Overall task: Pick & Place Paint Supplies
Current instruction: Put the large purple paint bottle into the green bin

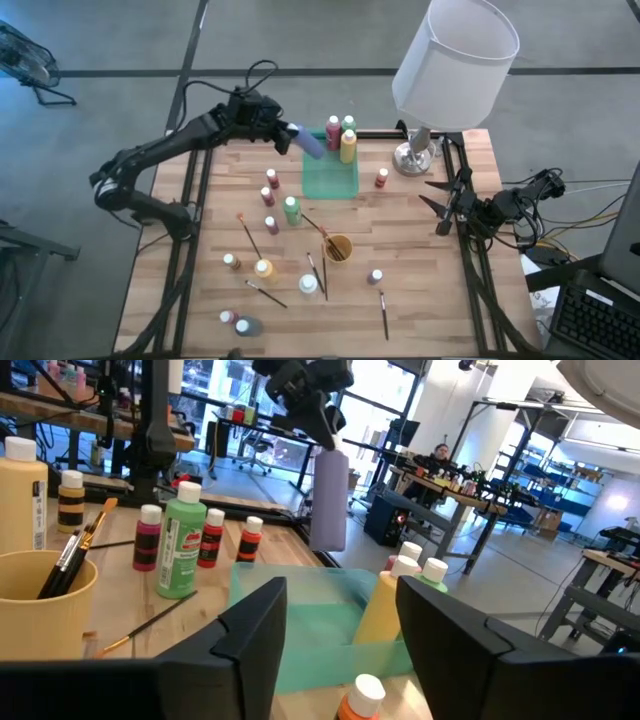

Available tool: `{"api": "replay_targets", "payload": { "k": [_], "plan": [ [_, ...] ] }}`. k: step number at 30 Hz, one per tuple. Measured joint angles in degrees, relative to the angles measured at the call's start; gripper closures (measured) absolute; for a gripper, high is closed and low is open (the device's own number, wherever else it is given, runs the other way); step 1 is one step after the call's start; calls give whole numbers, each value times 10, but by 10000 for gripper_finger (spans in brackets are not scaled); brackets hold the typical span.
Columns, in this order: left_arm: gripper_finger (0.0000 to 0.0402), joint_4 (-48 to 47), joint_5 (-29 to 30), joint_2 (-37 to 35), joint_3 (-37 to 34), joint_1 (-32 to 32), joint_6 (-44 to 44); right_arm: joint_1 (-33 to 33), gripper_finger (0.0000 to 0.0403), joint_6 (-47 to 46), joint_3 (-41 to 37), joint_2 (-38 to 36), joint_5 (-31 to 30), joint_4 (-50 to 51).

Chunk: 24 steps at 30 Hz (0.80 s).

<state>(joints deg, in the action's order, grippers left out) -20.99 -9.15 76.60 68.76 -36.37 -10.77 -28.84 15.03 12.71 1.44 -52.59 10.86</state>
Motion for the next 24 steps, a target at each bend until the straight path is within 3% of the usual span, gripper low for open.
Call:
{"api": "replay_targets", "payload": {
  "k": [14,24],
  "plan": [
    [275,-136,72,156,186,3,49,0,210,0,0,0,0,0],
    [275,-139,107,228,227,3,51,0,239,0,0,0,0,0]
  ]
}}
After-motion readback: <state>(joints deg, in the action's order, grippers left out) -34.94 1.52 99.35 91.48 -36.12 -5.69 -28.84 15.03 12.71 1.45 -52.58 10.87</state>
